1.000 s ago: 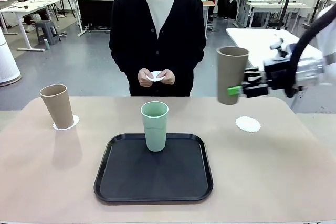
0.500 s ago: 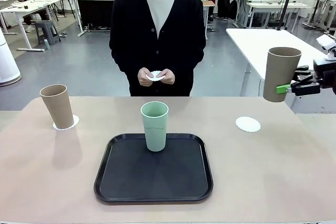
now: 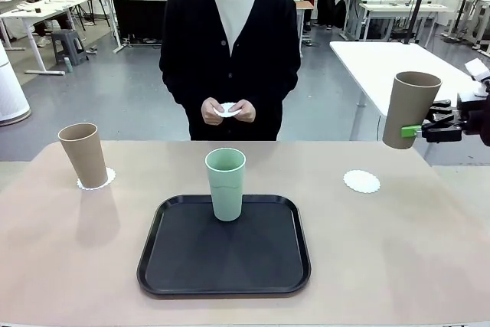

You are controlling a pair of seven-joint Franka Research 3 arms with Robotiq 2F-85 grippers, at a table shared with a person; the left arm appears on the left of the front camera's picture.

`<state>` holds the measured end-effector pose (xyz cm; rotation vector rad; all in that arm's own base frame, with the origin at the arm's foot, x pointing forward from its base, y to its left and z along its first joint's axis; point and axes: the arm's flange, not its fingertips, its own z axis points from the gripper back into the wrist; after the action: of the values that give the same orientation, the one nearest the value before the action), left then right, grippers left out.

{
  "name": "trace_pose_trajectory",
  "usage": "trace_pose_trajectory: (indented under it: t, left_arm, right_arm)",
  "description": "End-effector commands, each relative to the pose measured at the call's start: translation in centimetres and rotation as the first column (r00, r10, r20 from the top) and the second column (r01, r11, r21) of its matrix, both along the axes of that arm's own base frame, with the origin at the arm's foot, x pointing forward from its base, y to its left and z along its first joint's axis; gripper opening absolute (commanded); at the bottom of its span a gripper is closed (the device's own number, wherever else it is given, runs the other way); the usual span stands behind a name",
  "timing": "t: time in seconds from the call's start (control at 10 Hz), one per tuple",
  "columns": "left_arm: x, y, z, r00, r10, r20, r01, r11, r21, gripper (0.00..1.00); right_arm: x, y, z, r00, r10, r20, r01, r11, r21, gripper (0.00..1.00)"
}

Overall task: Place coasters on the table and set cups on them.
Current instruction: Take one Reusable plastic cup from the Flat Tray and place it on a coaster set by the human.

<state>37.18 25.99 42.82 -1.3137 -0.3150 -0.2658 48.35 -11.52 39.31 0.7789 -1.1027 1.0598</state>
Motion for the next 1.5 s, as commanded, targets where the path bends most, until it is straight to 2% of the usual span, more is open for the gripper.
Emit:
trace_pose_trajectory:
  t: [0.0, 0.6, 0.7, 0.8, 1.2, 1.4]
  left_arm:
    - [0.0, 0.1, 0.1, 1.0, 0.002, 0.002, -0.002, 1.0, 0.002, 1.0]
    - [0.0, 0.1, 0.1, 1.0, 0.002, 0.002, -0.002, 1.0, 0.002, 1.0]
    - [0.0, 0.1, 0.1, 1.0, 0.002, 0.002, -0.002, 1.0, 0.002, 1.0]
    - [0.0, 0.1, 0.1, 1.0, 0.002, 0.002, -0.002, 1.0, 0.002, 1.0]
    - [0.0, 0.1, 0.1, 1.0, 0.002, 0.002, -0.002, 1.0, 0.002, 1.0]
    - [0.0, 0.1, 0.1, 1.0, 0.002, 0.002, -0.002, 1.0, 0.002, 1.0]
  right_arm:
    - [-0.2, -0.2, 0.2, 1.0, 0.005, -0.008, -0.005, 1.0, -0.011, 0.81]
    - [-0.1, -0.1, 0.0, 1.0, 0.001, -0.002, -0.001, 1.0, -0.004, 0.81]
    - [1.4, 0.4, -1.7, 0.996, 0.083, 0.013, -0.083, 0.997, -0.008, 0.81]
    - [2.7, 0.5, -3.5, 0.993, 0.114, 0.018, -0.114, 0.993, -0.018, 0.81]
    - [5.0, 0.7, -8.7, 0.987, 0.158, -0.01, -0.158, 0.987, -0.011, 0.81]
    - [5.6, 0.8, -10.3, 0.987, 0.162, 0.01, -0.162, 0.987, -0.007, 0.81]
